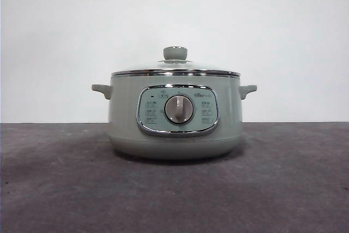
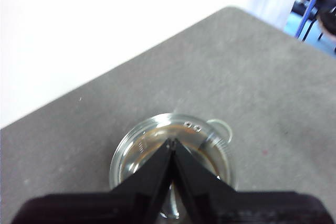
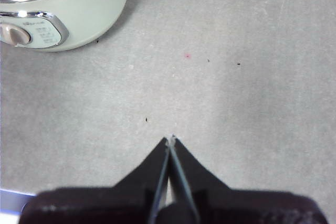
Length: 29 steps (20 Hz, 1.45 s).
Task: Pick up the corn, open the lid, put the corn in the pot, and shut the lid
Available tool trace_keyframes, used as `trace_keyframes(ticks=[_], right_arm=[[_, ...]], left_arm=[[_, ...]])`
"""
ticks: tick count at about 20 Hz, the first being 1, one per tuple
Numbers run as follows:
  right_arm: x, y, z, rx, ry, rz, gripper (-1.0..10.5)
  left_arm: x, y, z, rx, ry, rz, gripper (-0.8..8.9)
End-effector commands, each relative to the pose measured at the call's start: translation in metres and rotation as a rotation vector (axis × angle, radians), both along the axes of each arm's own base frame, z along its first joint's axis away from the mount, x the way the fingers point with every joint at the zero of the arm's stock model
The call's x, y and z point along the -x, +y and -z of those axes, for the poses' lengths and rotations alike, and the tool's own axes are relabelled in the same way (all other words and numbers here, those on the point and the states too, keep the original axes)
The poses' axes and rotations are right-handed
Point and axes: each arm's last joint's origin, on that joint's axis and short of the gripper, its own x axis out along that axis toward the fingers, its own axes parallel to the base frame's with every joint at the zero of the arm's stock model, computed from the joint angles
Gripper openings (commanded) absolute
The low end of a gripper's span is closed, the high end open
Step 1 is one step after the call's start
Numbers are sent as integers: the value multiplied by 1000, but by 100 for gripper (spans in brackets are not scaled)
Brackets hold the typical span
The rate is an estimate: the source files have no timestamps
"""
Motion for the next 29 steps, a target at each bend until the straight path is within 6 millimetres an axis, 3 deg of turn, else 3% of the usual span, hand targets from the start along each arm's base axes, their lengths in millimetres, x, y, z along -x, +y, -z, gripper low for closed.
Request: trace_keyframes(ticks=[1,7,9,16,18,22,26,29], right_arm=[[-1,1,2,-2,1,10,-16],[-1,1,2,-1,1,9,-16],[-1,1,2,-2,1,10,-16],[-1,1,2,-1,1,10,-16],[-1,1,2,-2,1,9,-16],[-1,1,2,-1,1,10,-16],[-1,1,2,-1,1,9,-16],[-1,1,2,-1,1,9,-16]], left_arm=[[16,7,-9,82,11,4,-3],[29,16,-16,114,-10,-4,-3],[26,19,-15,-99,-153,37,-3],[14,45,-1,-78,-40,-165,-3],[17,50,21,-134,47,-177,-3],[37,83,97,-242,248,-285,-3],[67,118,178,-103,40,-471,-3],[89,132,248,-34,-166,-564,-3]])
